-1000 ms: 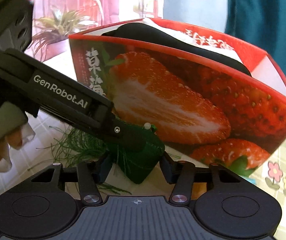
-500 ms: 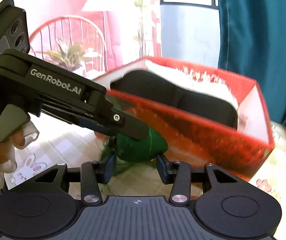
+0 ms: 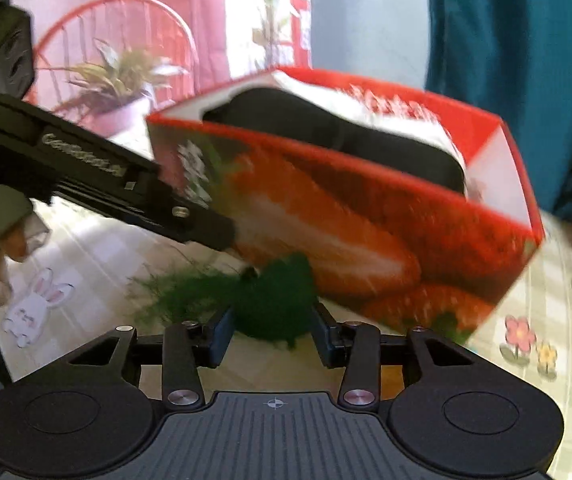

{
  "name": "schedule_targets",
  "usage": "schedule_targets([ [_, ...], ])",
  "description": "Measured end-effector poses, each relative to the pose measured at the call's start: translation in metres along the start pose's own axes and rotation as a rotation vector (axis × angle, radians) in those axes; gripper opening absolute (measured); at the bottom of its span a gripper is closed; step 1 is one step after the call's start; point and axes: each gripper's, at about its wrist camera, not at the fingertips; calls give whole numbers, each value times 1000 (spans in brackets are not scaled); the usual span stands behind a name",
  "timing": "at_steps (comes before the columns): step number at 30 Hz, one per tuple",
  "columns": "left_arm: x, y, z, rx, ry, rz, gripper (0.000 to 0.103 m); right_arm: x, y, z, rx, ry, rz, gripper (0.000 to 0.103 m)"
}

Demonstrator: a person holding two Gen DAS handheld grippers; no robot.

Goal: Organize soft objects
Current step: 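Close the left tool on the green pouch while the right tool grips it too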

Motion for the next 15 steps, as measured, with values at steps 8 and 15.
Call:
schedule_targets([
  [8, 28, 2, 3, 19, -48, 46, 66, 22, 1, 6, -5, -17, 11, 55],
  [15, 42, -8, 6, -11, -72, 67, 66, 39, 5, 10, 9, -33, -30, 56],
])
Point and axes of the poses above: each gripper's, at about its wrist camera, not at the fingertips, and x roughly the way its jaws point, y to its right, z to its underside, and after that the axes turned 1 degree about x, right-handed
